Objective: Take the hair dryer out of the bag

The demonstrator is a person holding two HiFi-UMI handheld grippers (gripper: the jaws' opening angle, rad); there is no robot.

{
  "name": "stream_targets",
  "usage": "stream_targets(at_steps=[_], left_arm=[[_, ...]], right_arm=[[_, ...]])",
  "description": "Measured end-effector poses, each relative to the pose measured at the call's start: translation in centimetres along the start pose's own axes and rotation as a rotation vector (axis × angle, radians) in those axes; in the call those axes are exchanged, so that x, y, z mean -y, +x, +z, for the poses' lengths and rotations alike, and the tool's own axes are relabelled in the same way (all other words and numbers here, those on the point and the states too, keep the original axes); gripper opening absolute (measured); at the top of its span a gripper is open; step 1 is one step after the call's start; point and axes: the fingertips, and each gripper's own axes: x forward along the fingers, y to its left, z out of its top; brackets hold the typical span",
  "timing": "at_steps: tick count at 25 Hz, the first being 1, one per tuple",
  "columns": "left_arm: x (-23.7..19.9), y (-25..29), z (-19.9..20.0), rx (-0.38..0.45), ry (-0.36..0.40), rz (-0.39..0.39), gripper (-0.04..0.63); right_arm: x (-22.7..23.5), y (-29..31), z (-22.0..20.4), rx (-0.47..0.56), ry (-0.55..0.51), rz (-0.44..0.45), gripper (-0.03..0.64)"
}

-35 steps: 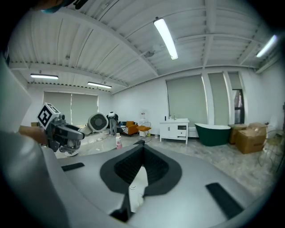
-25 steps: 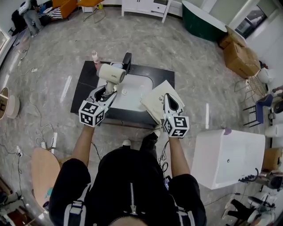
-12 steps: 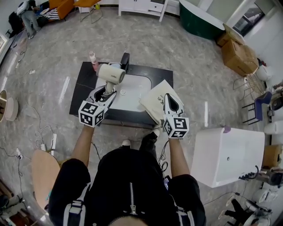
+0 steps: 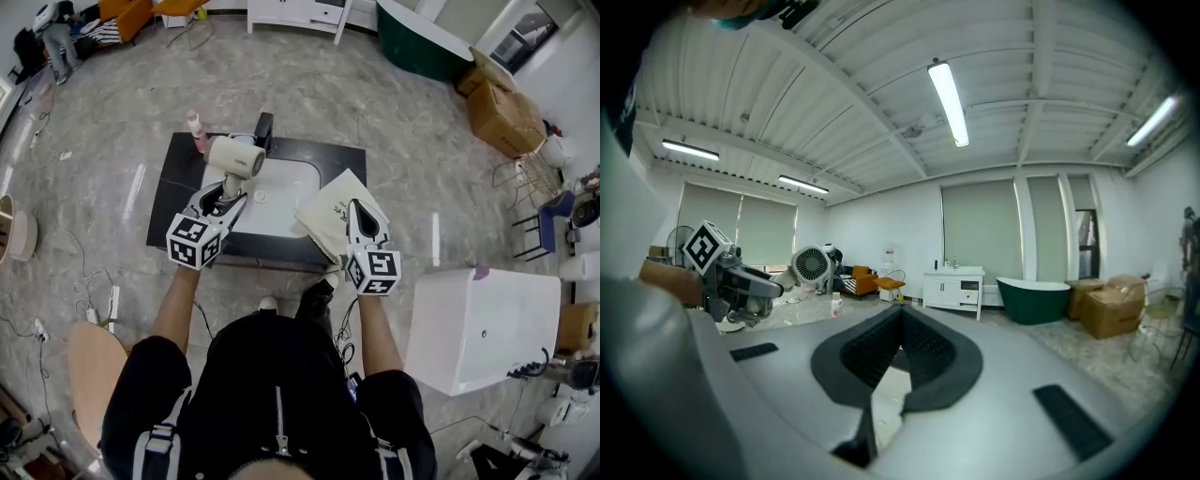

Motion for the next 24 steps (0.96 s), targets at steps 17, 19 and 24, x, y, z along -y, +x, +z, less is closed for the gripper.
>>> stream_targets(at_steps=[17,19,24], left_arm=[[-0.1,0.5,-0.8,-0.012,-0.024,-0.006,0.225],[0.0,0.6,-1.1,-0.019,-0.025,-0.010,0.225],[0.3,1.2,-1.5,-0.025,-0.030,-0.016,0.225]], right_arm=[[0.2,0.1,-0.6,-0.017,-0.010,0.012,0.009],[0.2,0.0,-0.8,-0.021,-0.006,0.010,0.009],[0.8,0.2,-1.2,-0.023,-0.005,0.008,0.008]])
